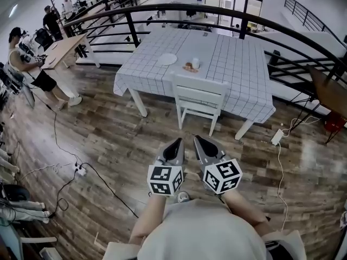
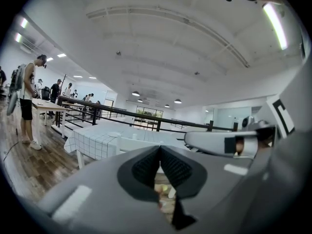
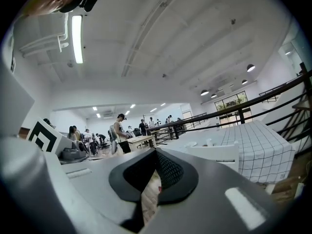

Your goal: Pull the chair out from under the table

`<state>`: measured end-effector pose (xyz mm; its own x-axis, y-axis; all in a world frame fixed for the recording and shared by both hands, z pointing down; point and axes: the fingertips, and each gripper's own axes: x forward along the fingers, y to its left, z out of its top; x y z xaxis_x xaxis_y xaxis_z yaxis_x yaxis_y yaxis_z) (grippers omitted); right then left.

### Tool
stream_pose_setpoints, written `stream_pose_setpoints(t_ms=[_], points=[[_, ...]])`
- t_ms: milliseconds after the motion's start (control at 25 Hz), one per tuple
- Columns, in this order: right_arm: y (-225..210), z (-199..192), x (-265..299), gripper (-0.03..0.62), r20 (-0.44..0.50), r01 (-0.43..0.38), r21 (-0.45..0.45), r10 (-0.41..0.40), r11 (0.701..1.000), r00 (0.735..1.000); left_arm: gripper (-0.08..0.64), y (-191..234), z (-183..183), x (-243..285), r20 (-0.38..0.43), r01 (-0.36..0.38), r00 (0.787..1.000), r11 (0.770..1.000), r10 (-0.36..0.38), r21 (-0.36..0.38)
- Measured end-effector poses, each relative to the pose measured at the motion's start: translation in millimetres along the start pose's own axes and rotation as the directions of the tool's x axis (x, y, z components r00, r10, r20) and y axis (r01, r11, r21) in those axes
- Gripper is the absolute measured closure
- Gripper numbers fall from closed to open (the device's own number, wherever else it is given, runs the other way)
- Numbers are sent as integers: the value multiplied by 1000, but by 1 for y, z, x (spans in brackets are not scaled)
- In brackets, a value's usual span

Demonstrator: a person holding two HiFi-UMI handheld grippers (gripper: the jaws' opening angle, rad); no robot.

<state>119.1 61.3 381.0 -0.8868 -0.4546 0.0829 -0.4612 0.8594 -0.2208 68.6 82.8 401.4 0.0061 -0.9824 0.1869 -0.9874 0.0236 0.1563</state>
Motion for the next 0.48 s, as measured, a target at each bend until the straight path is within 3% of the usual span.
stream_pose_setpoints(t_ms=[480], points=[[15, -6, 57, 594, -2, 25, -10, -25, 1000, 1000, 551, 62, 5, 12, 2, 15, 1000, 1000, -15, -21]])
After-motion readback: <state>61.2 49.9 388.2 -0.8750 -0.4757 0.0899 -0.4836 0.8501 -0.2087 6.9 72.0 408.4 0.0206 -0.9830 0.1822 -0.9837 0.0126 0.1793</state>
